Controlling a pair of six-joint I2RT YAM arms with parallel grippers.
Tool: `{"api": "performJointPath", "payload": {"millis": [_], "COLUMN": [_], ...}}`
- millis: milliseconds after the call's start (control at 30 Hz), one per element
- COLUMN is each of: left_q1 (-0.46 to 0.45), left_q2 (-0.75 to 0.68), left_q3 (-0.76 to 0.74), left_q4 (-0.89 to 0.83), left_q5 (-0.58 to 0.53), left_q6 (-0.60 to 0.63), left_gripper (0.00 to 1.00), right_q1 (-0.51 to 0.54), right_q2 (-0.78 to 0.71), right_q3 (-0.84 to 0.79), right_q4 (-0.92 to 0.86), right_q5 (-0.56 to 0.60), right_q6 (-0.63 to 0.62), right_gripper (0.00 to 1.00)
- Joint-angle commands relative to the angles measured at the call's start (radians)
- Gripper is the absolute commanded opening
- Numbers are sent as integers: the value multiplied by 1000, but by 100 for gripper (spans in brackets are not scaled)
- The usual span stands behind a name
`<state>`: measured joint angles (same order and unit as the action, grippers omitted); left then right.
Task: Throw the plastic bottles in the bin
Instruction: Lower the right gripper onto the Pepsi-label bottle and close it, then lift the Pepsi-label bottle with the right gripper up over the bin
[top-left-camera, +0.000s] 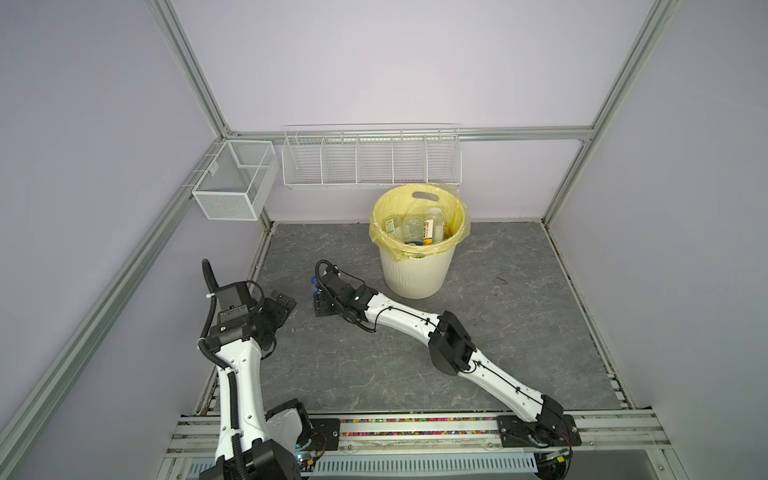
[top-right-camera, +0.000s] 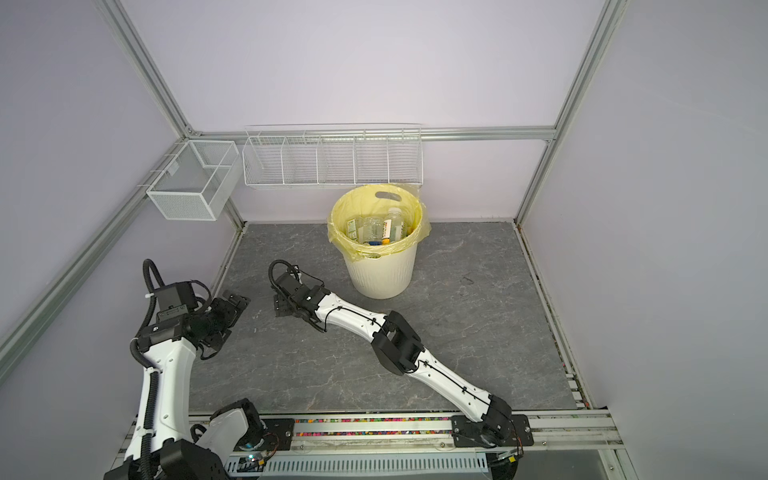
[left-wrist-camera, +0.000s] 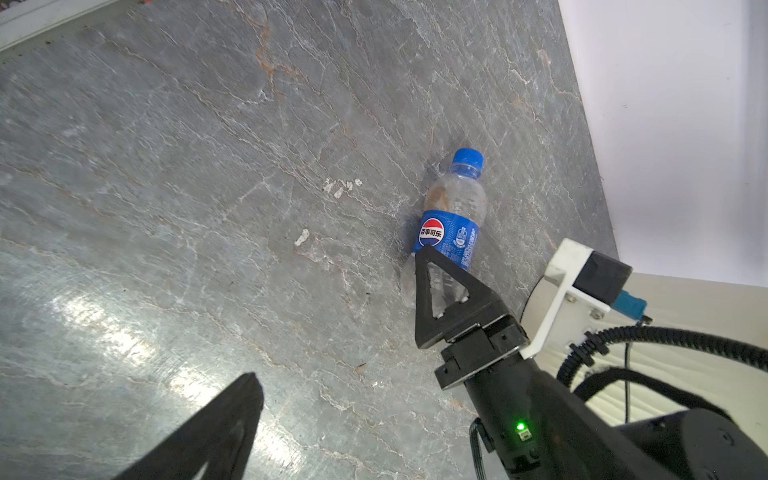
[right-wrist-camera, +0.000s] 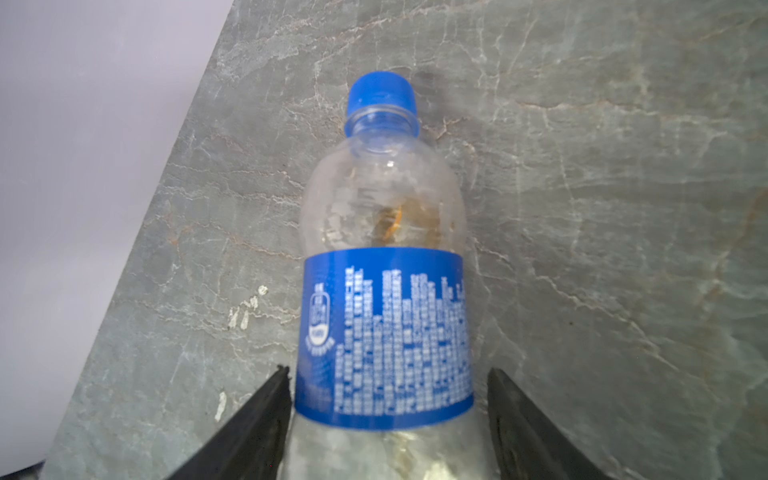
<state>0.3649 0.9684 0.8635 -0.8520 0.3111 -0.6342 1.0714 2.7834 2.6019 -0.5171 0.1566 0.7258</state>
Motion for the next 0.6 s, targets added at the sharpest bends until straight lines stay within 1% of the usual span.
{"api": "performJointPath", "payload": {"millis": [0,67,133,300,567], "left_q1": [5,6,5,6,5], "left_q2": [-17,-19,-25,-30,-30], "left_q3": [-12,-12,-17,-31,-55], "left_q4": [-31,-33,-32,-20,13], "left_q5": [-15,-19,-18,2,45], "left_q6": [22,27,34,58,84], "left_gripper": [99,99,99,99,99], "right_q1": [-1,1,5,9,8], "right_q2": [-8,-49,-125,-397,-735], "right_q3": [-32,-70,-163,-528,-953], "right_q4": [15,11,32,180,253], "right_q5": [-33,-45,-34,-41,-67], "right_q6": [-8,-17,-30,-36,-15], "right_gripper": [72,70,70,70,68]}}
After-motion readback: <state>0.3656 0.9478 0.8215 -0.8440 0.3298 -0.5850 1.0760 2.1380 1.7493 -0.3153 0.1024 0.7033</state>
